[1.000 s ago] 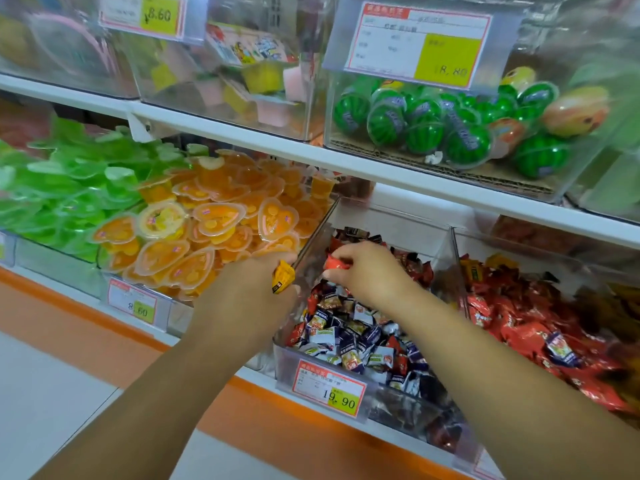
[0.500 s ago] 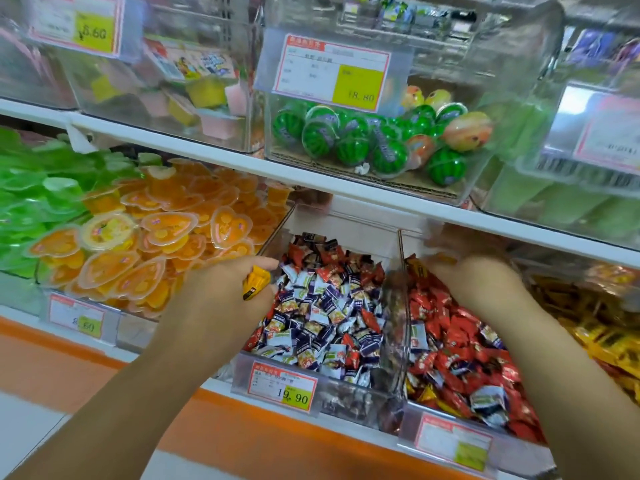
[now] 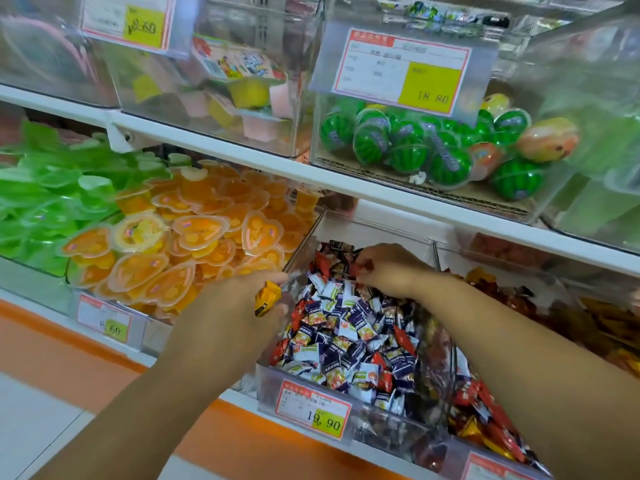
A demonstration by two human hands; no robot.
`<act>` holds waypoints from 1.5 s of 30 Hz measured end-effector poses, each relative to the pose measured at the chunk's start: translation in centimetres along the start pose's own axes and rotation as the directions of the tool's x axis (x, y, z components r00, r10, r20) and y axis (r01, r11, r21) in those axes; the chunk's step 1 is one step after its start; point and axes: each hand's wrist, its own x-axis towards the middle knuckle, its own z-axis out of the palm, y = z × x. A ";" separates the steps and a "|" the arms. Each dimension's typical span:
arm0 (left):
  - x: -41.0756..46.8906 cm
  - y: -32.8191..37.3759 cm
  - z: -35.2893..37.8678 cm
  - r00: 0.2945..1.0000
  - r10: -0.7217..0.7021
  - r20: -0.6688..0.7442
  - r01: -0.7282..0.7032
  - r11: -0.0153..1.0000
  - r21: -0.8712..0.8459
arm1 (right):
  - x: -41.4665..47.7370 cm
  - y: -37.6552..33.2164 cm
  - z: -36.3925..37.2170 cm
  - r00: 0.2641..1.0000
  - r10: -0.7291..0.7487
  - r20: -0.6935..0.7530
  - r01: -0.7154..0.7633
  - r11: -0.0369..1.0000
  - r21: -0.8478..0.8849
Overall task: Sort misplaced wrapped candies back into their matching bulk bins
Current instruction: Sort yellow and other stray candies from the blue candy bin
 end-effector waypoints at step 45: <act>-1.3 3.0 1.7 0.995 0.088 0.045 -0.091 0.994 0.054 | -13.7 9.5 -1.3 0.814 0.305 -0.494 -0.202 0.946 0.252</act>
